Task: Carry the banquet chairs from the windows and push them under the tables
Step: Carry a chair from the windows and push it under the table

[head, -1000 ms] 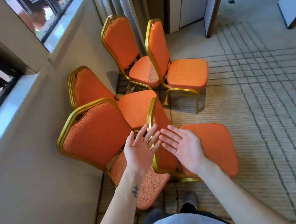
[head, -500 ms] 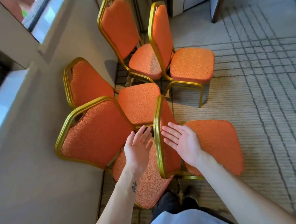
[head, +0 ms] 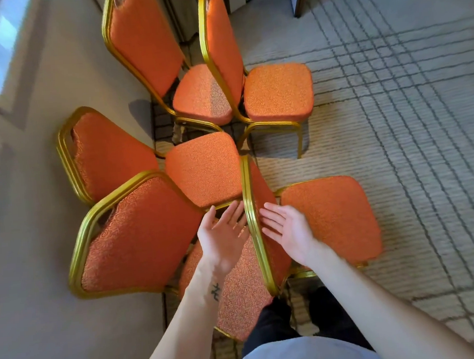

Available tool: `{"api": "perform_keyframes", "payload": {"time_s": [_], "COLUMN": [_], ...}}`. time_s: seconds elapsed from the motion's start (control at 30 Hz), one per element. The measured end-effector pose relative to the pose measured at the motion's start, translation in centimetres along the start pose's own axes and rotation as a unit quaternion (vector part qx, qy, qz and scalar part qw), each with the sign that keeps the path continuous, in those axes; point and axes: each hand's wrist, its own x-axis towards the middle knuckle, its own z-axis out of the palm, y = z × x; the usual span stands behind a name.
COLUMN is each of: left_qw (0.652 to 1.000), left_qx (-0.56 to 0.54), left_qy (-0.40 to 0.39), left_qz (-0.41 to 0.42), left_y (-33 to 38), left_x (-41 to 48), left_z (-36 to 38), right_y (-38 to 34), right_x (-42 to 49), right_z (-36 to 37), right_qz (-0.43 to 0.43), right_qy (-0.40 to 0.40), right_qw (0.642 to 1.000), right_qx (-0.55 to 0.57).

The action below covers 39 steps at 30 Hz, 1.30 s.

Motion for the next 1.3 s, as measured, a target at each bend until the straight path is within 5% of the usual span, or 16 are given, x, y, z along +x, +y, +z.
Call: {"api": "perform_keyframes", "payload": {"time_s": [0.27,0.6,1.3], "left_qw": [0.998,0.983,0.905], "left_qx": [0.061,0.103,0.287], "left_qy": [-0.032,-0.145,-0.298], "left_qz": [-0.010,-0.050,-0.093], "left_y": [-0.5,-4.5,-22.8], "left_x": [-0.3,-0.3,4.8], "left_z": [1.6,9.8,35.6], "right_y": [-1.9,-5.7,-23.3], "right_x": [-1.4,-4.0,-11.9], "right_z": [-1.7,-7.4,-31.5], "right_qz": [-0.022,-0.108,-0.274], "right_qy": [-0.004,0.090,0.198], "right_qw": [1.000,0.989,0.940], "right_qx": [0.015,0.047,0.053]}}
